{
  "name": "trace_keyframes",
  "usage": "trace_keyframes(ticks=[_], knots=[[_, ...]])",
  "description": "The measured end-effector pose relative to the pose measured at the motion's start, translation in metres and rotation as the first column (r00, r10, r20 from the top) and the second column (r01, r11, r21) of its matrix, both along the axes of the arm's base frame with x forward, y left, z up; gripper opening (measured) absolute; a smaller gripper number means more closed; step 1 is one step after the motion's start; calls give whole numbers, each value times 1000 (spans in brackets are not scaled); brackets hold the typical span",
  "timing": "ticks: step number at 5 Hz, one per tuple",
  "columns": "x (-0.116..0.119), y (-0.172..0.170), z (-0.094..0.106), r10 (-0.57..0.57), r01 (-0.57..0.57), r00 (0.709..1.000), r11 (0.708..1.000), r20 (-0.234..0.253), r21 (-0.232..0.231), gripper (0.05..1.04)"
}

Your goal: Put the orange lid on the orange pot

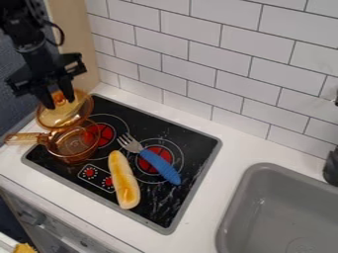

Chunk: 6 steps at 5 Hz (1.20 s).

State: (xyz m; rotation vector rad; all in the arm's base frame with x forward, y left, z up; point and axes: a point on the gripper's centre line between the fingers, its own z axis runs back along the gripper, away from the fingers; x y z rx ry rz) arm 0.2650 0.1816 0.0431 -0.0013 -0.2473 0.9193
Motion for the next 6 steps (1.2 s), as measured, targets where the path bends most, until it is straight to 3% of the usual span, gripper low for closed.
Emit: trace_keyframes(ticks=[2,3,5,6], knots=[[0,-1,-49,-8,13,996,998,-88,59,380],[5,3,-53,-9,17,995,997,-101,77,380],[9,3,-56,-17,23,994,998,-105,62,380],[7,3,-55,-22,25,994,999,-110,26,380]])
